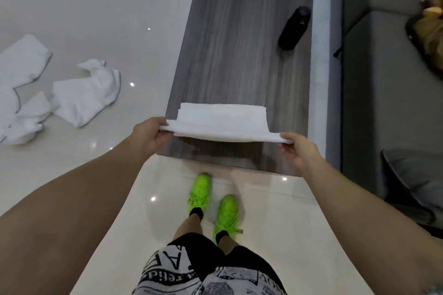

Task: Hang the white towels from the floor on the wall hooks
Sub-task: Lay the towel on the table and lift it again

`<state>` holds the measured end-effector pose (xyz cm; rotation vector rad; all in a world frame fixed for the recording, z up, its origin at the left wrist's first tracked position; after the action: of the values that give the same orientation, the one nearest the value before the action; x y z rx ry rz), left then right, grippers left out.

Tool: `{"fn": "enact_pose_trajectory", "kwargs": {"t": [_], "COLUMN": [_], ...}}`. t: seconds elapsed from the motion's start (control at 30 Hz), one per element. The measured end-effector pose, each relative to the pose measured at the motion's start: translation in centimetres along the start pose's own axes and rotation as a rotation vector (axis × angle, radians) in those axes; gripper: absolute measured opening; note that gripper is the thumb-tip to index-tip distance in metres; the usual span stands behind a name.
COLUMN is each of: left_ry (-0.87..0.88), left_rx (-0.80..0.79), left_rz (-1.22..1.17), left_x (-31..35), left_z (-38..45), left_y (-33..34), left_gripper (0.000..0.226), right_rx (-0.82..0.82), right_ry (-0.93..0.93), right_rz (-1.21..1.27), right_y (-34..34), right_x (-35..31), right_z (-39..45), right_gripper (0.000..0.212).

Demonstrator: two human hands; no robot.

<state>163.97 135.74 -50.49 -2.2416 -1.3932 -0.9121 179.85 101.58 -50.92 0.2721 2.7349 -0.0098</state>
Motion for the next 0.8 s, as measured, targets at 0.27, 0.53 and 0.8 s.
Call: {"fn": "enact_pose_trajectory", "kwargs": {"t": [0.27, 0.53, 0.8], "left_ry": [0.143, 0.255, 0.197], "left_rx": [-0.222, -0.243, -0.280], "left_rz": [-0.230, -0.234, -0.089], "left_x": [12.8, 19.8, 23.9], "left_z": [-5.6, -6.2, 0.3], "left_y": [5.4, 9.3, 14.7], "left_gripper": [0.021, 0.039, 0.029], "right_rx": [-0.249, -0.271, -0.140], "right_ry": [-0.146, -0.281, -0.304], "right_rz": [0.106, 0.046, 0.067], "right_y": [4.5, 8.3, 13.0], "right_x": [-10.5, -17.5, -22.0], "right_z": [-8.3, -12.2, -9.4], "right_gripper": [0.011, 0.023, 0.020]}}
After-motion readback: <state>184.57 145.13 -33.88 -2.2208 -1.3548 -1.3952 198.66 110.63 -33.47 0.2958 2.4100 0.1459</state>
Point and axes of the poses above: each hand's wrist, its own z-axis towards the middle knuckle, its own y-axis out of the palm, x = y × z, the point moved 2 cm from there along z, towards the middle knuckle, and after that the axes turned 10 degrees about y, right-handed, at the moved point
